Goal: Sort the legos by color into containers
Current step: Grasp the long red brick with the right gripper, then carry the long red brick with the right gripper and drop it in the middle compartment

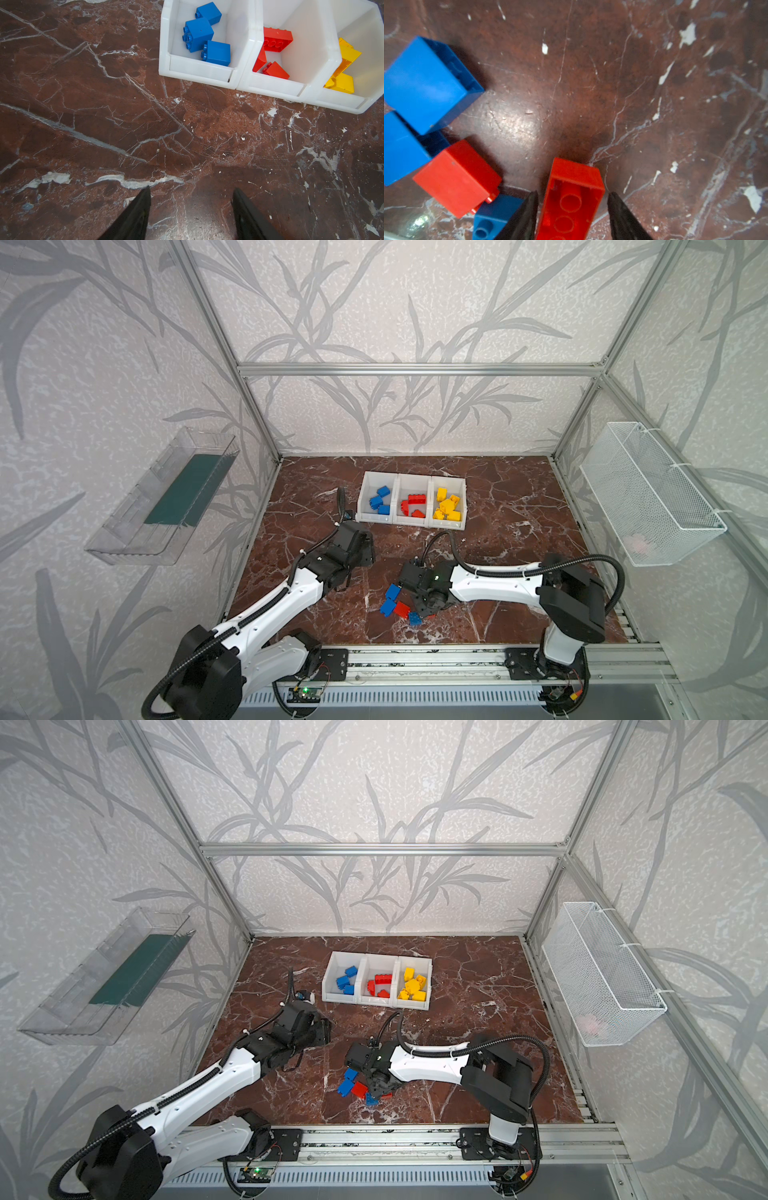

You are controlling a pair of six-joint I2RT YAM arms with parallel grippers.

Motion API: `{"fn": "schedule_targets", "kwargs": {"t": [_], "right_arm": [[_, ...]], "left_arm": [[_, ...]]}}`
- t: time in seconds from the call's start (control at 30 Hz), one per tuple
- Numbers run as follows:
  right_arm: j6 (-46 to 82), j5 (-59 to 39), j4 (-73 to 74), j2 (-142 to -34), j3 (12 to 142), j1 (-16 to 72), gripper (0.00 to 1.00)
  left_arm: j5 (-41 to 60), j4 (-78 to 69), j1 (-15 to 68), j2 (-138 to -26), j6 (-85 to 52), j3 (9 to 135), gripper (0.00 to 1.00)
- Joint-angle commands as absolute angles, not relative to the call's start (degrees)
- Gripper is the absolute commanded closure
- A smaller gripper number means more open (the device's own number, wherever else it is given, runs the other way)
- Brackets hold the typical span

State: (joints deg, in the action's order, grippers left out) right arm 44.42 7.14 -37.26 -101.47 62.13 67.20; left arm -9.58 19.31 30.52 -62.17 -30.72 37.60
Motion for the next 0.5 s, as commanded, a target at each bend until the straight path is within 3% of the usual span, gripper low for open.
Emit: {"fn": "schedule_targets", "kwargs": {"t": [0.0, 0.17, 0.47], "right_arm": [[44.87, 7.47, -37.43, -101.96, 62.82, 67.34, 0.53], [44.67, 7.79, -37.33, -101.37, 62.35, 67.06, 0.67], [36.0, 11.15, -39.18, -94.59, 67.04, 60.55, 0.71]], "left_arm": [[-11.1, 20.65, 30.24, -60.89, -31.99, 36.89, 0.35], [-11.08, 20.65, 30.26, -61.0, -32.13, 36.91, 0.35], [-11.34, 21.68, 30.26, -59.32, -32.47, 36.67, 0.35]]}}
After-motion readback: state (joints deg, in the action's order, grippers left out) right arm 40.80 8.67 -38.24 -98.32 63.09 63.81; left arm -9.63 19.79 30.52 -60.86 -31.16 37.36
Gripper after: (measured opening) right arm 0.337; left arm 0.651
